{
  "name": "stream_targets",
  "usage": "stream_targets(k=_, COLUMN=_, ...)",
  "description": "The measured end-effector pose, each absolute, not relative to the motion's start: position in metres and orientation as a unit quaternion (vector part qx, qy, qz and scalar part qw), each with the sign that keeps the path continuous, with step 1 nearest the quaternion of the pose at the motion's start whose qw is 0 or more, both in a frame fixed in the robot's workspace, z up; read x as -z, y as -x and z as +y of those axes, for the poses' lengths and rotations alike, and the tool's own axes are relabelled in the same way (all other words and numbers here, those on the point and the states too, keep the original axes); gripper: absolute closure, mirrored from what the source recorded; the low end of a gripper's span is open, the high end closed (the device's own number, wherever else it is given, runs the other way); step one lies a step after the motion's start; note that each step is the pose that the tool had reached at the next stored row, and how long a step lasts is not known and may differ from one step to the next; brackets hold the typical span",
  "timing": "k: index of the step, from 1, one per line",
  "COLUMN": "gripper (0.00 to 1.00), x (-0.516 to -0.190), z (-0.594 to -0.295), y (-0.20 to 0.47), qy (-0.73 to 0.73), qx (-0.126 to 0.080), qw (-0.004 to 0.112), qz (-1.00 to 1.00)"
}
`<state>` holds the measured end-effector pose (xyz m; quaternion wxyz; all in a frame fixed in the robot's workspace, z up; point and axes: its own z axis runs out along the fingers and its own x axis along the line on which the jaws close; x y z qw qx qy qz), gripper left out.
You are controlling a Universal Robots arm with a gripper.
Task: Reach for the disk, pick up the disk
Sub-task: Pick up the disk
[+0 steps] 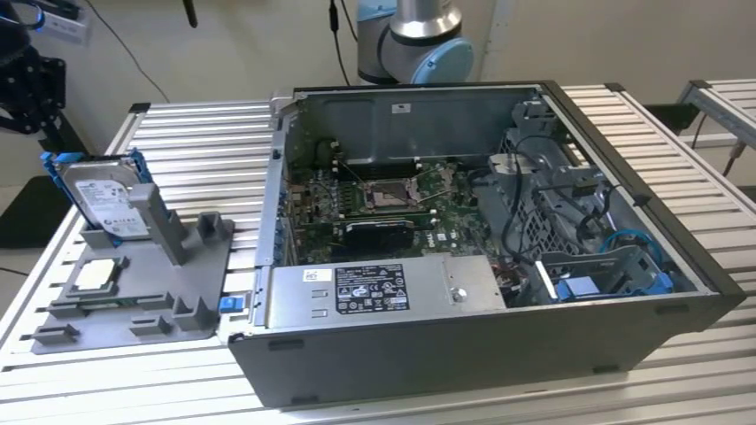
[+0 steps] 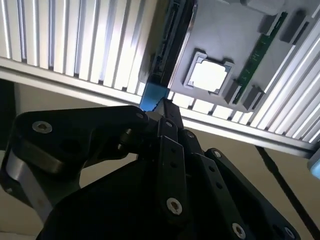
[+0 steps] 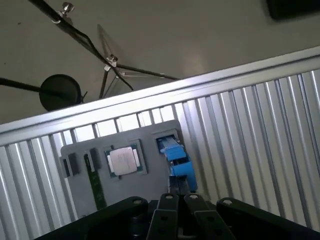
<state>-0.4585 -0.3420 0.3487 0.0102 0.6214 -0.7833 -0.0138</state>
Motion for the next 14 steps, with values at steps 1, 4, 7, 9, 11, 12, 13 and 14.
stream_targets(k=1, gripper=1.0, x=-0.3486, z=-0.3421, y=0.4585, qy=-0.628, qx=0.014, qw=0.01, qz=-0.778)
stream_targets(k=4, gripper=1.0, x=-0.3485, z=-0.342, y=0.4585, qy=-0.648, qx=0.013, qw=0.011, qz=-0.762)
stream_targets(k=7, gripper=1.0, x=-0.3484, z=-0.342, y=0.4582, qy=-0.666, qx=0.013, qw=0.011, qz=-0.746)
stream_targets(k=9, gripper=1.0, x=-0.3485, z=-0.342, y=0.4574, qy=-0.675, qx=0.013, qw=0.011, qz=-0.738)
stream_targets(k=11, gripper=1.0, x=-0.3484, z=-0.342, y=0.4567, qy=-0.677, qx=0.013, qw=0.011, qz=-0.735)
stream_targets(k=12, gripper=1.0, x=-0.3484, z=-0.342, y=0.4567, qy=-0.678, qx=0.013, qw=0.011, qz=-0.735)
stream_targets(k=13, gripper=1.0, x=-0.3484, z=-0.342, y=0.4567, qy=-0.678, qx=0.013, qw=0.011, qz=-0.735)
stream_targets(k=14, gripper=1.0, x=-0.3484, z=-0.3421, y=0.4567, qy=-0.678, qx=0.013, qw=0.011, qz=-0.734)
